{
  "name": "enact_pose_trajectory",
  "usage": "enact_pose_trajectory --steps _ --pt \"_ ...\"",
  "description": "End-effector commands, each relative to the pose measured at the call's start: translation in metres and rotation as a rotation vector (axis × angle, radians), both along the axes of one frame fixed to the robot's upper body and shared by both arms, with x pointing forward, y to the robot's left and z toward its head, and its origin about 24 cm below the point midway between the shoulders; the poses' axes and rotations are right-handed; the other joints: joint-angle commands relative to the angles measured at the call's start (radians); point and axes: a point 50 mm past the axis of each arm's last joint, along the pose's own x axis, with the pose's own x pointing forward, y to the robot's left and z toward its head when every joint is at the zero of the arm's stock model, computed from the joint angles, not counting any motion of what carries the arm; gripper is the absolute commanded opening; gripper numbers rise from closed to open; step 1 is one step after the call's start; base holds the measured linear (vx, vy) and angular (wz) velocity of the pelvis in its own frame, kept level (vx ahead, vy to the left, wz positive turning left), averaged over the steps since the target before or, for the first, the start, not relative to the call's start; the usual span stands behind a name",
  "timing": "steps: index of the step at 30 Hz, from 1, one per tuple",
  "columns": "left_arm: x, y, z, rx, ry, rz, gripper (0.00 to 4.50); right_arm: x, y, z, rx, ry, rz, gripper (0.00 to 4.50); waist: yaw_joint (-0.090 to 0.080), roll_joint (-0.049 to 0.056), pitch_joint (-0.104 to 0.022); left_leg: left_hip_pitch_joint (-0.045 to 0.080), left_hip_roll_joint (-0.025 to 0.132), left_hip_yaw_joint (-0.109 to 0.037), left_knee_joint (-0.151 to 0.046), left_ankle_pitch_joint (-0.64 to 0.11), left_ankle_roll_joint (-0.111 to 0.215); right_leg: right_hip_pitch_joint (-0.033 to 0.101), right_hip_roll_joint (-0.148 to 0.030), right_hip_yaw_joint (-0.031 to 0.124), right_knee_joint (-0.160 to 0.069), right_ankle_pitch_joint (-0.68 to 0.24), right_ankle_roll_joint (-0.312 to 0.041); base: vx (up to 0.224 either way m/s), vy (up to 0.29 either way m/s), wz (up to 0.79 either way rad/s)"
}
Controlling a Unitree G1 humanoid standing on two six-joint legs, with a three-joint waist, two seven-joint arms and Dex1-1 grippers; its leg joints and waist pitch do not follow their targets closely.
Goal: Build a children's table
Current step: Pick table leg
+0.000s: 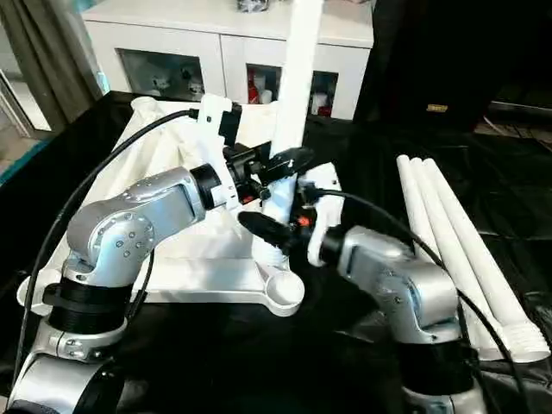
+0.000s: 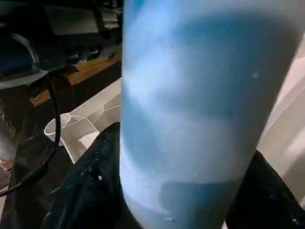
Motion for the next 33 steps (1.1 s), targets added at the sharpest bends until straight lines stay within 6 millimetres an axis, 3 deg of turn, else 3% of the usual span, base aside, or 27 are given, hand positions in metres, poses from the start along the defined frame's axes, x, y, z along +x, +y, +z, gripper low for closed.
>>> enact_pose_trajectory --steps 1,5,8,11,14,16,17,25,33 --pt "-0.003 -0.001 0.01 -0.014 -0.048 -0.007 1.9 0.003 -0.005 -0.004 -0.032 0.008 -0.043 2.18 0.002 -0.013 -0.066 -0.016 0.023 0.003 -0.072 -0.005 0.033 0.072 -0.052 0.031 -0.061 -0.166 -0.2 0.0 0.0 0.0" --pt "-0.004 -0.002 0.009 -0.02 -0.037 -0.024 1.9 0.002 -0.005 0.001 0.006 -0.012 -0.02 2.04 0.002 -0.012 -0.066 -0.015 0.023 0.003 -0.072 -0.004 0.038 0.072 -0.052 0.031 -0.06 -0.156 -0.207 0.0 0.0 0.0" --pt "-0.01 -0.004 0.01 -0.111 0.018 -0.117 2.6 -0.003 -0.006 0.005 0.045 -0.026 0.035 2.02 0.003 -0.014 -0.066 -0.016 0.022 0.004 -0.07 -0.009 0.039 0.075 -0.052 0.031 -0.06 -0.16 -0.213 0.0 0.0 0.0" --pt "-0.017 -0.004 0.01 -0.201 0.063 -0.235 2.79 -0.011 -0.008 0.009 0.092 -0.035 0.121 2.0 0.005 -0.015 -0.067 -0.016 0.022 0.005 -0.069 -0.008 0.054 0.073 -0.051 0.031 -0.059 -0.149 -0.228 0.0 0.0 0.0" --pt "-0.02 -0.003 0.008 -0.227 0.066 -0.301 2.93 -0.017 -0.011 0.012 0.111 -0.037 0.178 1.99 0.006 -0.02 -0.065 -0.016 0.023 0.005 -0.07 -0.009 0.07 0.073 -0.05 0.03 -0.062 -0.166 -0.22 0.0 0.0 0.0" --pt "-0.02 -0.002 0.007 -0.227 0.068 -0.325 2.93 -0.02 -0.012 0.013 0.11 -0.038 0.204 1.99 0.006 -0.019 -0.065 -0.015 0.023 0.005 -0.07 -0.013 0.072 0.073 -0.052 0.03 -0.063 -0.189 -0.212 0.0 0.0 0.0" --pt "-0.019 -0.001 0.006 -0.227 0.073 -0.336 2.64 -0.022 -0.013 0.014 0.109 -0.04 0.228 1.99 0.005 -0.023 -0.065 -0.014 0.023 0.006 -0.07 -0.02 0.072 0.072 -0.052 0.03 -0.065 -0.208 -0.206 0.0 0.0 0.0" --pt "-0.015 0.0 0.003 -0.168 0.064 -0.338 2.05 -0.025 -0.021 0.017 0.1 -0.039 0.262 1.99 0.006 -0.024 -0.066 -0.015 0.023 0.005 -0.069 0.0 0.073 0.072 -0.052 0.03 -0.064 -0.215 -0.195 0.0 0.0 0.0" --pt "-0.006 0.001 0.006 -0.192 0.071 -0.265 1.97 -0.022 -0.02 0.021 0.074 -0.07 0.25 1.99 0.007 -0.026 -0.067 -0.016 0.022 0.006 -0.067 0.011 0.071 0.073 -0.051 0.03 -0.063 -0.205 -0.201 0.0 0.0 0.0"
